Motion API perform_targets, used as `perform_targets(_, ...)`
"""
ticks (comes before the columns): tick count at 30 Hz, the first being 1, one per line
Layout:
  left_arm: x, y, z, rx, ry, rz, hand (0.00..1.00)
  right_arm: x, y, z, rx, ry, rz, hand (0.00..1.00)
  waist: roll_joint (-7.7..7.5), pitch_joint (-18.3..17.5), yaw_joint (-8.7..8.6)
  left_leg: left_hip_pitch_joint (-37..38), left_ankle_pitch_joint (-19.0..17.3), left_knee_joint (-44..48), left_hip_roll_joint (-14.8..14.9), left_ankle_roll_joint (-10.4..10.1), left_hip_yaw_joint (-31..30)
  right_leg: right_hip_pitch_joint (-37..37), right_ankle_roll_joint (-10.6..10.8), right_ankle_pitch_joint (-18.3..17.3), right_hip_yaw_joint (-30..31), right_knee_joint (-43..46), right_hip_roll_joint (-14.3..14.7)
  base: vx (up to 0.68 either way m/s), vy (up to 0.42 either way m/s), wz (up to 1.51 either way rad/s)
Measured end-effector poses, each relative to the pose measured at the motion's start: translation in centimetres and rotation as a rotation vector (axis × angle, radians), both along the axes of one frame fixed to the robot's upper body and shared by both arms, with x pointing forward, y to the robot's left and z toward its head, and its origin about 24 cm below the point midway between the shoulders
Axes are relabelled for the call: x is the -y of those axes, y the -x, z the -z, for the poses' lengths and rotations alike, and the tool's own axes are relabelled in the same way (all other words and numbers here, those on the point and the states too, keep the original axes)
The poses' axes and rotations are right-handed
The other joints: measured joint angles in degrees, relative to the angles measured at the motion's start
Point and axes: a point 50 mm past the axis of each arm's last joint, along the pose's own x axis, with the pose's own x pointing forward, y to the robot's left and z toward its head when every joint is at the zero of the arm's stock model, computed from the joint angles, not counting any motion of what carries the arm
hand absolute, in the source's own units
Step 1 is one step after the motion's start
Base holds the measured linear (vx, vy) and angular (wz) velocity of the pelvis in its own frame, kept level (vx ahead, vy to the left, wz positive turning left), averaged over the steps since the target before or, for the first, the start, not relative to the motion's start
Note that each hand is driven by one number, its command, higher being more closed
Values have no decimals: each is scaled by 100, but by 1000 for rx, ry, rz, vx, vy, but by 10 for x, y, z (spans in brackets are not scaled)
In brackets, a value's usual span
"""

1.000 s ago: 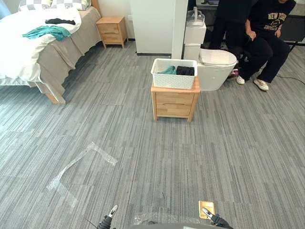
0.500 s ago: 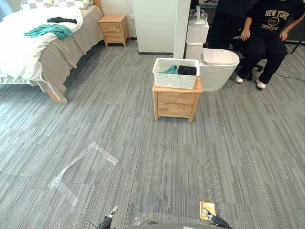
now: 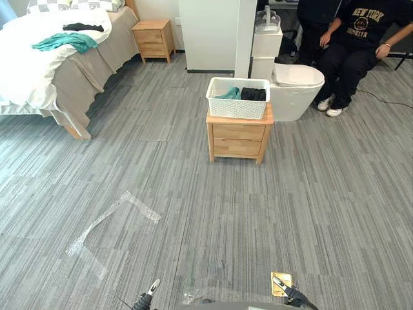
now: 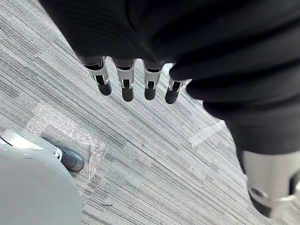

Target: Pick up the laundry basket with both hands and put the clothes into the washing machine.

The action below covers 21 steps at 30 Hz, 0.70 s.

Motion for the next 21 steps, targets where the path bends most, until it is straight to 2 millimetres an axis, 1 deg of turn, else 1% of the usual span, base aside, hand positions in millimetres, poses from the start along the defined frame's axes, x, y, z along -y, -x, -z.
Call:
perform_targets(3, 1, 0, 0, 1, 3, 0, 0, 0, -3, -1, 8, 1, -2, 0, 45, 30, 63, -38, -26, 11, 7, 36, 94, -68, 35, 25, 90, 6, 4, 8, 16, -21)
perform_targets(4, 2, -2, 0, 5, 6, 1, 0, 2, -2, -1, 6, 5, 2, 0, 58, 46, 89, -62, -85, 78, -10, 102, 95, -70, 40, 22, 85, 19, -8, 20, 22, -5)
perform_targets(5, 3, -4, 0, 10, 9, 2, 0, 3, -1, -1, 5, 5, 15, 0, 76, 70, 111, -113, -201, 231, -20, 117, 78, -89, 149, -51, 61, 114, -22, 27, 31, 3)
perform_targets(6, 6, -6, 0, 15, 16, 3, 0, 5, -1, -1, 6, 5, 34, 0, 101, 142, 126, -163, -364, 442, -14, 145, 17, -172, 339, -214, 10, 410, -31, 23, 44, 17)
perform_targets(7, 9, -8, 0, 21, 20, 3, 0, 9, 1, -1, 10, 6, 70, 0, 172, 194, 125, -190, -534, 642, -37, 195, -59, -372, 471, -522, -94, 1050, -87, 18, 55, 18)
perform_targets(8, 12, -10, 0, 26, 28, 3, 0, 14, 2, -2, 22, 14, 102, 0, 232, 264, 127, -140, -610, 726, -39, 209, -66, -771, 568, -793, -219, 2067, -170, 3, 50, 13)
perform_targets(9, 13, -10, 1, 28, 31, 2, 0, 15, 1, -3, 35, 20, 108, 0, 238, 283, 133, -112, -631, 729, -46, 219, -57, -1066, 559, -887, -291, 2745, -256, 17, 53, 10)
perform_targets(10, 13, -10, 0, 30, 29, 0, 0, 18, -3, -6, 71, 35, 111, 0, 190, 357, 122, 19, -678, 760, -131, 241, -26, -1635, 483, -931, -393, 4172, -515, 51, 43, 11)
perform_targets(11, 7, -11, -1, 37, 12, -2, 0, 15, -7, -8, 101, 36, 106, 0, 61, 500, 129, 216, -739, 801, -204, 295, 57, -2060, 321, -851, -441, 5292, -793, 84, 25, 6)
perform_targets(12, 4, -10, -1, 39, 6, -16, 0, 14, -8, -8, 109, 31, 106, 0, 40, 550, 134, 313, -799, 822, -205, 329, 90, -2233, 349, -869, -467, 5645, -877, 146, -16, -14)
perform_targets(13, 2, -4, -1, 29, 4, -43, 0, 14, -9, -9, 115, 27, 106, 0, 6, 571, 128, 456, -936, 873, -145, 336, 128, -2432, 338, -895, -554, 5916, -940, 208, -40, -31)
perform_targets(14, 2, -1, -1, 23, 7, -60, 0, 15, -8, -9, 117, 27, 110, 0, 28, 572, 128, 611, -1137, 885, 1, 299, 137, -2601, 291, -929, -829, 5781, -999, 274, -67, -33)
perform_targets(15, 3, -2, -1, 28, 11, -71, 0, 16, -7, -9, 116, 28, 118, 0, 50, 568, 109, 665, -1279, 888, 207, 245, 136, -2740, 276, -932, -1100, 5161, -970, 241, -75, -18)
perform_targets(16, 4, -3, -1, 31, 14, -73, 0, 15, -6, -8, 112, 26, 122, 0, 63, 570, 95, 707, -1324, 881, 320, 228, 121, -2750, 276, -921, -1236, 4667, -945, 292, -125, 3)
perform_targets(17, 5, -8, -1, 42, 17, -77, 0, 15, -2, -7, 100, 20, 148, 0, 70, 569, 58, 756, -1454, 874, 534, 140, 65, -2752, 324, -724, -1398, 3473, -877, 486, -239, 23)
perform_targets(18, 5, -14, -2, 55, 18, -74, 0, 15, 4, -5, 84, 11, 181, 0, 62, 574, 54, 821, -1619, 890, 686, 26, -53, -2760, 366, -346, -1404, 2357, -867, 441, -214, 28)
perform_targets(19, 6, -17, -2, 64, 21, -75, 0, 16, 6, -4, 80, 8, 205, 0, 60, 577, 59, 880, -1707, 897, 743, -26, -119, -2757, 400, -143, -1380, 1865, -876, 519, -271, 39)
perform_targets(20, 8, -21, -3, 78, 28, -97, 0, 16, 9, -4, 75, 5, 237, 0, 61, 578, 59, 975, -1916, 906, 893, -125, -226, -2757, 499, 174, -1211, 1284, -890, 585, -342, 52)
perform_targets(21, 12, -24, -2, 83, 39, -104, 0, 20, 9, -5, 82, 6, 266, 0, 192, 556, -24, 1140, -2152, 936, 1218, -135, -339, -2759, 646, 632, -1137, 1475, -803, 867, -474, 85)
